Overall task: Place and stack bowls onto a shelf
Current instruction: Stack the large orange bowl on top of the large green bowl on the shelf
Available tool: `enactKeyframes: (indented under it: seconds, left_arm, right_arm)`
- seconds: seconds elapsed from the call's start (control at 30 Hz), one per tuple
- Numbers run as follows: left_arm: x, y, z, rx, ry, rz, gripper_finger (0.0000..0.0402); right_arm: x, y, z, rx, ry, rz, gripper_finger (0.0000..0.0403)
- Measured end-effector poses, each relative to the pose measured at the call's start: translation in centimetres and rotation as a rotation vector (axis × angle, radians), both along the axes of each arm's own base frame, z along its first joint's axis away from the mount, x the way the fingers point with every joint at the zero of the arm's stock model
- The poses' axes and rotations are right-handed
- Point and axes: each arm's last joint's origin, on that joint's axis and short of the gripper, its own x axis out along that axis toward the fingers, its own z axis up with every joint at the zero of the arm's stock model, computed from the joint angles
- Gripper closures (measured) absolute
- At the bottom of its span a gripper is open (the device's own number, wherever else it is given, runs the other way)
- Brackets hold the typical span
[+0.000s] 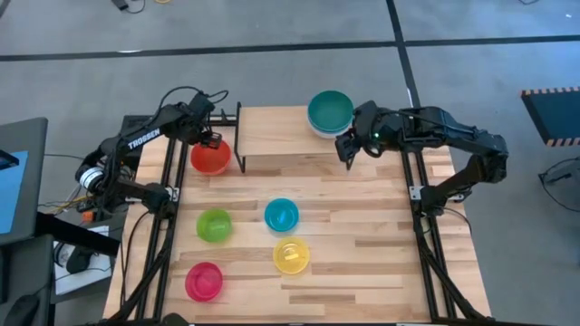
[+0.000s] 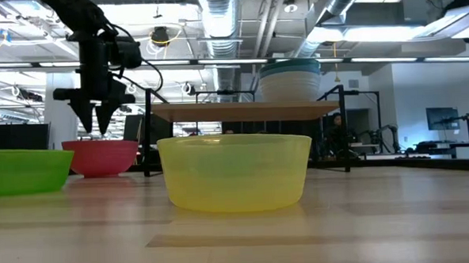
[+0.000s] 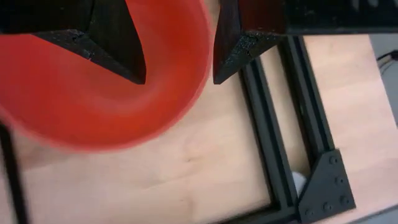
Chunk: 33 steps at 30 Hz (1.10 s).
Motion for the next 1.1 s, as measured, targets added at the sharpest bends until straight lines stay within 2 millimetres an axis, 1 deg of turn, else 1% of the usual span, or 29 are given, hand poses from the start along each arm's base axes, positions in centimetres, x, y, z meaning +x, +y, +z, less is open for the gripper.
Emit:
enactKeyframes:
  seconds: [0.17, 0.33, 0.5, 0.67, 0.77, 0.87, 0.97, 1.1]
  left_arm:
    - [0.2, 0.5, -0.1, 0.045, -0.010, 0.062, 0.0232]
    - [0.6, 1.0, -1.1, 0.037, 0.038, 0.078, 0.0245]
    - [1.3, 2.2, -2.9, 0.027, 0.097, 0.065, 0.0261]
    - [1.2, 3.4, -5.2, -0.073, 0.129, 0.040, 0.0265]
    - [1.5, 3.5, -6.1, -0.122, 0.128, 0.023, 0.0266]
    - [1.6, 3.6, -6.3, -0.142, 0.113, 0.015, 0.0273]
    - [1.6, 3.5, -6.1, -0.132, 0.116, 0.005, 0.0298]
    - [1.5, 3.2, -5.4, -0.122, 0.114, -0.019, 0.0361]
  right_arm:
    - [0.0, -0.3, 0.0, 0.005, 0.007, 0.010, 0.0154]
    - [0.0, 0.0, 0.0, 0.005, 0.010, 0.022, 0.0154]
    - [0.0, 0.3, 0.0, 0.005, 0.012, 0.036, 0.0154]
    - [0.0, 0.6, -0.1, 0.006, 0.025, 0.046, 0.0154]
    - [-0.1, 0.6, -0.2, 0.010, 0.028, 0.041, 0.0154]
    - [-0.1, 0.6, -0.2, 0.013, 0.027, 0.038, 0.0154]
    - [-0.1, 0.6, -0.2, 0.013, 0.029, 0.038, 0.0154]
    - [-0.1, 0.6, -0.2, 0.013, 0.030, 0.037, 0.0154]
